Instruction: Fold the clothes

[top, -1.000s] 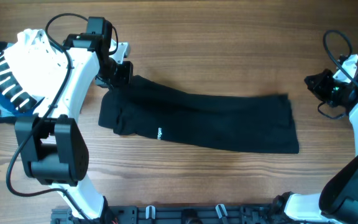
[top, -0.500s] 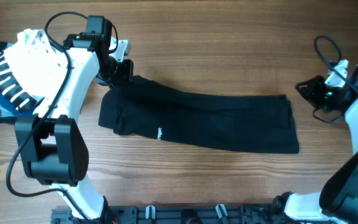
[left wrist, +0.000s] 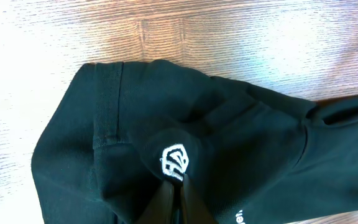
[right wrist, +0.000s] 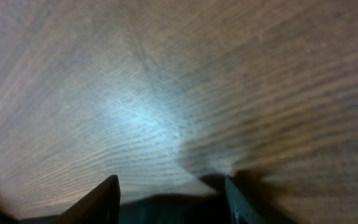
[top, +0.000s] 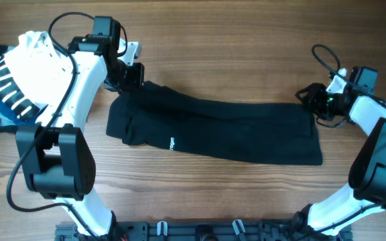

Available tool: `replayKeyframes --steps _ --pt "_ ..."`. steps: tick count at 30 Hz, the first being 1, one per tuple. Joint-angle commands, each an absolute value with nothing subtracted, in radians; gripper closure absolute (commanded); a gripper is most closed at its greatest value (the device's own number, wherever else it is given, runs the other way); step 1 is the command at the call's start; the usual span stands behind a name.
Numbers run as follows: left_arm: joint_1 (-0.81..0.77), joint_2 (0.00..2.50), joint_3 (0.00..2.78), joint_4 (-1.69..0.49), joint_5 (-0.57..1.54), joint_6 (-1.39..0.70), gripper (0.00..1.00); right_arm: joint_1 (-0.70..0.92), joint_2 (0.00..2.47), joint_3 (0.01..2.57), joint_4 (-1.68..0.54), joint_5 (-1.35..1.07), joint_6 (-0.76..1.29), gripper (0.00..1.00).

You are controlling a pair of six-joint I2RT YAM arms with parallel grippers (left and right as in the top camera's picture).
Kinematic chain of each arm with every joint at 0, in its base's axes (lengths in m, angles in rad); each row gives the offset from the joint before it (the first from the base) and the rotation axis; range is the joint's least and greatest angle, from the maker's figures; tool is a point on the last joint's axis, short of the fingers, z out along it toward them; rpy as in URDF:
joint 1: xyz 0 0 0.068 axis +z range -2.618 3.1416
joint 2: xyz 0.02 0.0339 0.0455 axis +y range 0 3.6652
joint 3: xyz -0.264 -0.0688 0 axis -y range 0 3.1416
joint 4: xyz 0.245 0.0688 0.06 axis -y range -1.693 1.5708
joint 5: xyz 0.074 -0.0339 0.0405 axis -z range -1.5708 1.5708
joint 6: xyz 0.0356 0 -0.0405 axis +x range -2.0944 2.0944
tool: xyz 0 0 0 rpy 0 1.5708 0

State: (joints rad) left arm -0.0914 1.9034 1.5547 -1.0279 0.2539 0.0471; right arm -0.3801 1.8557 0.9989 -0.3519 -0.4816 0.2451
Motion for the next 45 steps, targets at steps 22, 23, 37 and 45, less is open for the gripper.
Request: replayKeyframes --steps 22,23,37,45 --pt "-0.088 1.869 1.552 -1.039 0.273 0.044 0.96 -0.342 1.827 1.057 -0.384 -0.559 0.184 0.96" --pt "-0.088 1.869 1.552 -1.041 0.273 0.044 0.96 -0.342 1.805 1.066 -0.386 -0.558 0.186 0.96" --pt "-0.088 1.864 1.552 -1.055 0.290 0.044 0.96 -0.411 1.557 1.073 -0.493 -0.282 0.239 0.96" --pt "-0.088 1.864 1.552 -1.160 0.295 0.045 0.96 -0.419 1.558 1.073 -0.729 -0.278 0.236 0.96"
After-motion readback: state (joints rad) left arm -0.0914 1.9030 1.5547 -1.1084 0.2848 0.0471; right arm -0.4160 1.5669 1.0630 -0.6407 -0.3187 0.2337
